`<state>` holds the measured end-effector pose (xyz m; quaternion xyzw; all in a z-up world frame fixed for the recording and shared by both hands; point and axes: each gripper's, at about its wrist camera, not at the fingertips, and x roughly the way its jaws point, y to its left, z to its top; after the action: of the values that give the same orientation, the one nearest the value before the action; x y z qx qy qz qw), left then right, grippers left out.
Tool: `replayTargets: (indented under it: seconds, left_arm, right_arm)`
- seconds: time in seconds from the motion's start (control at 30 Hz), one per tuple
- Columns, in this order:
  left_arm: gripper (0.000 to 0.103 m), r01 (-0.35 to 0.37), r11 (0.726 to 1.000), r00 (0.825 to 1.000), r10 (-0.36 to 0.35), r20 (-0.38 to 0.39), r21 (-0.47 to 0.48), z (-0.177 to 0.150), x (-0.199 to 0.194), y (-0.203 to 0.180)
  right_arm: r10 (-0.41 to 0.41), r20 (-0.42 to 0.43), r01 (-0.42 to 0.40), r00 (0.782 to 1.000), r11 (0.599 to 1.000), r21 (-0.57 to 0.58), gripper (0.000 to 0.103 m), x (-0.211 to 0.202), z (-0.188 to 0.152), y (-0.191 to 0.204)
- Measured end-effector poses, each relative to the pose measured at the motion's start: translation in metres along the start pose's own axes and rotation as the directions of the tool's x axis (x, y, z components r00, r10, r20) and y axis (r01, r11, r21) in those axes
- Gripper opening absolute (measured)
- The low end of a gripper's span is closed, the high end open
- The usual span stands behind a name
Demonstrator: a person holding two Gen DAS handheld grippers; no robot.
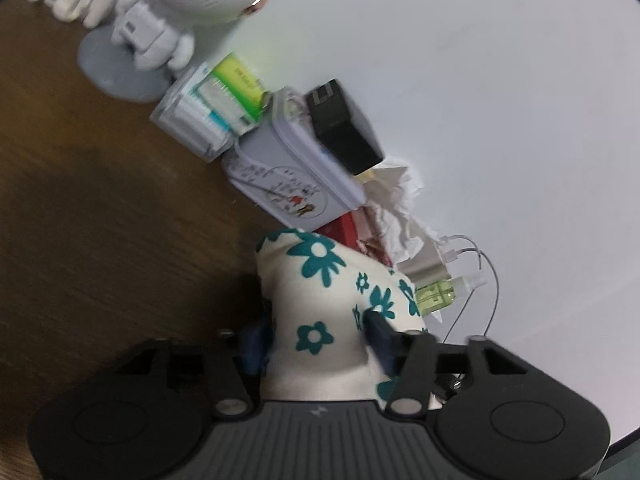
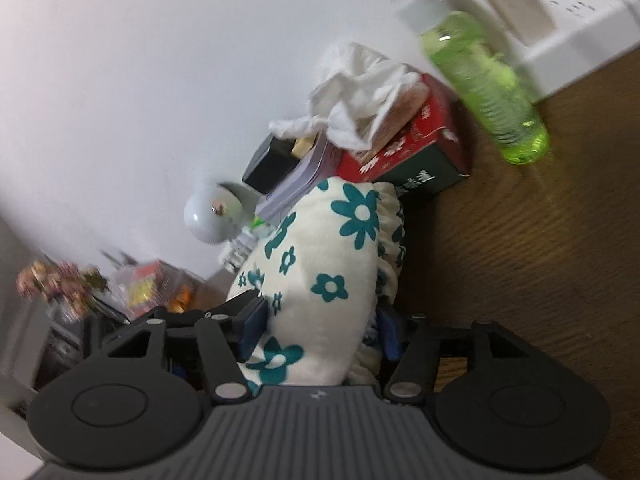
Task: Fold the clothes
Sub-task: 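Lift the bundle with both grippers and carry it toward the wall shelf, then lower the bundle beside the tin box and open both grippers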
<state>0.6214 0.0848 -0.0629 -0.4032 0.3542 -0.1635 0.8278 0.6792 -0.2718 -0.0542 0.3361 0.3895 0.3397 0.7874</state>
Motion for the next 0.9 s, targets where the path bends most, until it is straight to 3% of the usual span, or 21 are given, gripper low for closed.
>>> replayTargets:
  seconds: [0.1, 0.17, 0.27, 0.3, 0.4, 0.5, 0.57, 0.73, 0.9]
  left_arm:
    - [0.068, -0.003, 0.997, 0.995, -0.005, 0.101, 0.078, -0.001, -0.024, -0.014]
    - [0.067, -0.003, 0.984, 0.984, -0.028, 0.174, 0.177, -0.006, -0.037, -0.028]
    - [0.044, 0.001, 0.955, 0.982, -0.057, 0.181, 0.296, -0.016, -0.037, -0.050]
    - [0.034, -0.019, 0.946, 0.985, -0.038, 0.169, 0.325, -0.020, -0.031, -0.056]
    - [0.024, -0.098, 0.906, 0.990, 0.047, 0.132, 0.412, -0.038, -0.008, -0.071]
    - [0.023, -0.148, 0.870, 0.988, 0.105, 0.116, 0.471, -0.053, 0.009, -0.072]
    - [0.024, -0.171, 0.851, 0.985, 0.129, 0.118, 0.496, -0.059, 0.014, -0.069]
    - [0.026, -0.172, 0.858, 0.984, 0.134, 0.114, 0.483, -0.058, 0.018, -0.061]
    - [0.025, -0.185, 0.853, 0.982, 0.139, 0.129, 0.487, -0.060, 0.018, -0.063]
  right_arm:
    - [-0.023, 0.123, 0.025, 0.992, 1.000, -0.011, 0.062, -0.033, 0.006, 0.003]
    - [-0.027, 0.210, 0.042, 0.977, 0.997, -0.071, 0.061, -0.053, 0.006, 0.020]
    - [-0.021, 0.275, 0.091, 0.961, 0.966, -0.242, 0.044, -0.057, -0.004, 0.059]
    - [-0.035, 0.282, 0.123, 0.959, 0.946, -0.300, 0.036, -0.052, -0.009, 0.072]
    - [-0.150, 0.303, 0.278, 0.941, 0.853, -0.442, 0.026, -0.019, -0.026, 0.096]
    - [-0.263, 0.296, 0.386, 0.918, 0.761, -0.522, 0.021, 0.014, -0.038, 0.098]
    - [-0.318, 0.289, 0.427, 0.903, 0.728, -0.537, 0.020, 0.026, -0.042, 0.094]
    - [-0.338, 0.266, 0.429, 0.903, 0.744, -0.512, 0.020, 0.032, -0.044, 0.083]
    - [-0.344, 0.273, 0.438, 0.899, 0.734, -0.519, 0.020, 0.032, -0.048, 0.083]
